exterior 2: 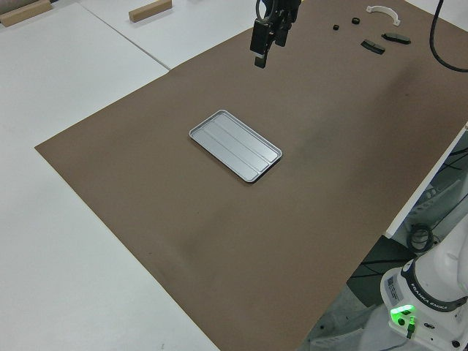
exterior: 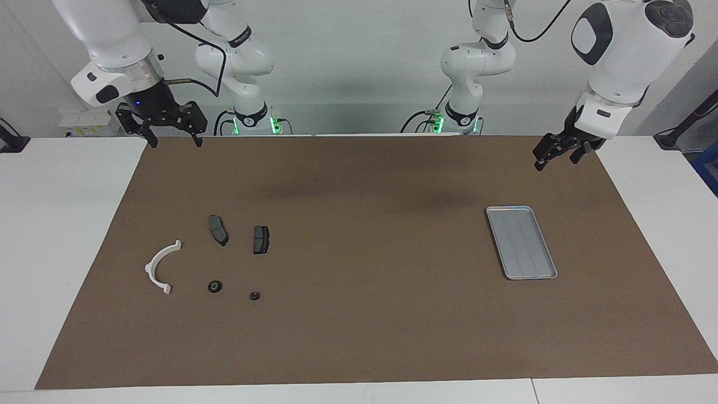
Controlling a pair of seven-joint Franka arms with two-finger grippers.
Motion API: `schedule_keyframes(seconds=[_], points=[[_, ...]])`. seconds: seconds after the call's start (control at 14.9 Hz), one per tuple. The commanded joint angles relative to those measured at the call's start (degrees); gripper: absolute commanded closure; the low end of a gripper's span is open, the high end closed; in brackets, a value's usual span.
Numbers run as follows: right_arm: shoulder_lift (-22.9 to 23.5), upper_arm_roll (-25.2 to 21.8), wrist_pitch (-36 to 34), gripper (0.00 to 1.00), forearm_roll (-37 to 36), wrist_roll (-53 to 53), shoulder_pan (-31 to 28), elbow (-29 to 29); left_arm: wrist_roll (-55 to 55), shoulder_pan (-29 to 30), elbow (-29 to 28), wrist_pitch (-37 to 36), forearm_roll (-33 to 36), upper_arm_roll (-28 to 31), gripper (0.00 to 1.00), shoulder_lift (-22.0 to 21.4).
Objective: Pick bearing gear from pile to tray
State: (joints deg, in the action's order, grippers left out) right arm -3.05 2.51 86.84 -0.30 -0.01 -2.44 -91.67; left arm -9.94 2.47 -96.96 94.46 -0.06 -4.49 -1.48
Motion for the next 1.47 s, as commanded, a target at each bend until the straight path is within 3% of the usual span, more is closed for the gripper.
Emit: schedule_keyframes(seconds=[0.0,1.14,1.41], points=[[-0.9,0.3,0.6,0.00,1.3,0.6,-0.6,-1.2,0.3,-0.3,-0.3,-0.8,-0.6,0.4,0.00,-1.1],[-1.2,0.4,1.4,0.00,1.4,-0.5,-0.3,-2.5,0.3,-0.3,-0.3,-0.8,-0.6,0.4,0.00,-1.1],[-0.8,0.4,9.8,0.00,1.2,-0.3,1.2,-8.0,0.3,-0.3,-0.3,-0.8,-0.6,0.4,0.00,-1.1]])
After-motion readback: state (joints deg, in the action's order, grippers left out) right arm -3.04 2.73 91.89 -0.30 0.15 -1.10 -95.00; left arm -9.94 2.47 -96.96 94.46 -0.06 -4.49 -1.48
